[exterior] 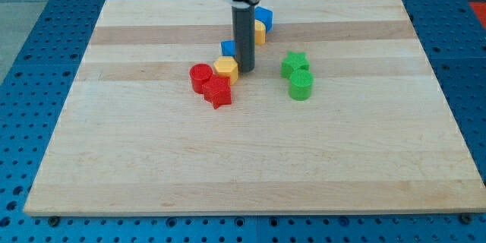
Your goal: Push the green blocks slightly up
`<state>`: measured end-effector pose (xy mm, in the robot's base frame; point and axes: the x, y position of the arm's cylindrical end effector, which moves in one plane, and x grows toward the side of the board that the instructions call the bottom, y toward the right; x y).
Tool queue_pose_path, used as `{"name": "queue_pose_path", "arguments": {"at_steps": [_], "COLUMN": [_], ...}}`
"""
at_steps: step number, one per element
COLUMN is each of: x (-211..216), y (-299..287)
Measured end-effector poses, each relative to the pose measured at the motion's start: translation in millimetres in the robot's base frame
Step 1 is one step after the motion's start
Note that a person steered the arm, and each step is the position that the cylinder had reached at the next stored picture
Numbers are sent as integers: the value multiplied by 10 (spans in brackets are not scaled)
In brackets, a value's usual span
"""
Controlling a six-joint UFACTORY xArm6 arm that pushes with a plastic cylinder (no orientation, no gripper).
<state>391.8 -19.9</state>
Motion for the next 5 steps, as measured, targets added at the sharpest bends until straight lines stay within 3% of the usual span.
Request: {"name": "queue_pose_path", "arguments": {"at_steps": [2, 3, 5], "x": [668, 854, 743], "y": [30, 316, 902]}}
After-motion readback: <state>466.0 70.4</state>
